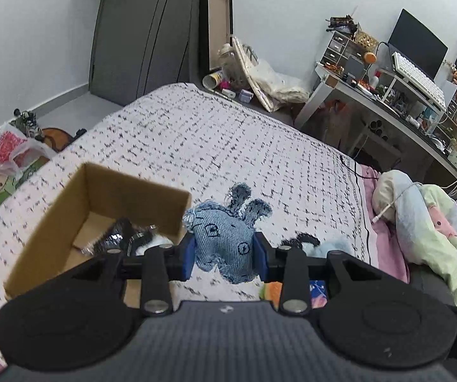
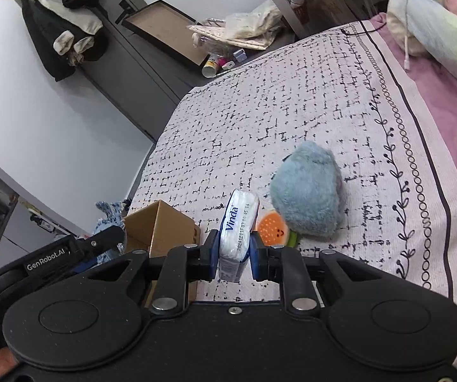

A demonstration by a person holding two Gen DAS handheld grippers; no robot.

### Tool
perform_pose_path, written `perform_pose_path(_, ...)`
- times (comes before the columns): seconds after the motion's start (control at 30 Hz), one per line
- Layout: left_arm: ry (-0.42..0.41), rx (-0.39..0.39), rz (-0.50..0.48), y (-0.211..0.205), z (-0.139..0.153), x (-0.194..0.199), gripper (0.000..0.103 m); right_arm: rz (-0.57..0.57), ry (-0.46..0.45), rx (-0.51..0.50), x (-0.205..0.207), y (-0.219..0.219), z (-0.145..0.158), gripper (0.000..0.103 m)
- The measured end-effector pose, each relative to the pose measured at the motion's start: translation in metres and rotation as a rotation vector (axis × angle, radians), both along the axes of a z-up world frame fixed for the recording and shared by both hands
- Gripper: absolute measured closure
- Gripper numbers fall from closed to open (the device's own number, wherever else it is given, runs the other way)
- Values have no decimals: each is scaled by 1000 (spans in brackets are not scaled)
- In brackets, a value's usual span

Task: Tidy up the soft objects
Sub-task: 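Carry the denim bunny over the box while right gripper carries the tissue pack there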

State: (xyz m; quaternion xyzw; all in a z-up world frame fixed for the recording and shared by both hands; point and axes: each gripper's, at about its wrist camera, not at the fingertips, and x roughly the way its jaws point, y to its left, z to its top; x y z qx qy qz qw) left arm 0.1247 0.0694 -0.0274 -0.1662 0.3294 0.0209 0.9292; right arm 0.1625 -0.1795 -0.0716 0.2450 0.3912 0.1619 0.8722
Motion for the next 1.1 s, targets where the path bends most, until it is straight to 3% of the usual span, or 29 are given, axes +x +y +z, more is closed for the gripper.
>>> perform_pose_path(0.33, 0, -28, 78, 51, -25, -2, 67, 46, -101, -34, 4, 33, 21, 84)
perform_pose_path(0.73, 29, -87, 144, 105, -41, -15, 66, 64, -154, -5, 11, 72, 37, 84)
perform_pose_path(1.1, 80, -146, 115, 120, -54, -18, 66, 126, -171, 9, 13, 112, 40, 84)
